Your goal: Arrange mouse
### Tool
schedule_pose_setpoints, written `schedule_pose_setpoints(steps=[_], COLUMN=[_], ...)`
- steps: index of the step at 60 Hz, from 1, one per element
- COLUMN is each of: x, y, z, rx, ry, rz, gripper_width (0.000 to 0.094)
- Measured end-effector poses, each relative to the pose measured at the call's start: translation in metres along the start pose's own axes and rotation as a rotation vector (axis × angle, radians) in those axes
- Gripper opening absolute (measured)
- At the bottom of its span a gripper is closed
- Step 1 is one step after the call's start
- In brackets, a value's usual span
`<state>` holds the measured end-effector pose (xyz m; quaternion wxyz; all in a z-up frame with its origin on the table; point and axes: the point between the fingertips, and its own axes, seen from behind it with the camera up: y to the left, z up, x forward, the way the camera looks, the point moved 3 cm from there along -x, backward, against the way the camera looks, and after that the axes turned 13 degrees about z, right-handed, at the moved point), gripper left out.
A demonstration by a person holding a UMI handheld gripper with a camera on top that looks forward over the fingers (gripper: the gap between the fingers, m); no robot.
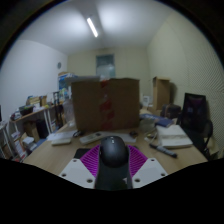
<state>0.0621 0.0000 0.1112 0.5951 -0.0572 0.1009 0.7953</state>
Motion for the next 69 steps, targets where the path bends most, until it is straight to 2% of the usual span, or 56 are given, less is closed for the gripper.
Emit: schedule_pose_setpoints(steps=[5,13,26,32,40,50,57,59,69], x=[0.024,0.042,0.040,0.038,0.037,0.038,0.031,0.026,-0.016], y=[0.014,0.008,-0.002,-0.001,0.001,0.005,0.013,0.015,0.013], z=[-0.025,-0.050,-0.084,-0.087,-0.095,-0.092,-0.091,-0.090,-0.065], rx=[0.011,0.022,0.000,0.001,0.028,0.054,0.070,0.074,0.069], ry=[0.078,0.194,0.322,0.327,0.366,0.354,0.354,0.350,0.268], rz=[0.030,-0.007,-0.036,-0.030,-0.030,0.005,0.053,0.058,0.097], gripper_width=[0.0357,0.0356,0.0357,0.0360,0.0431,0.0541,0.0868,0.0825,0.0838])
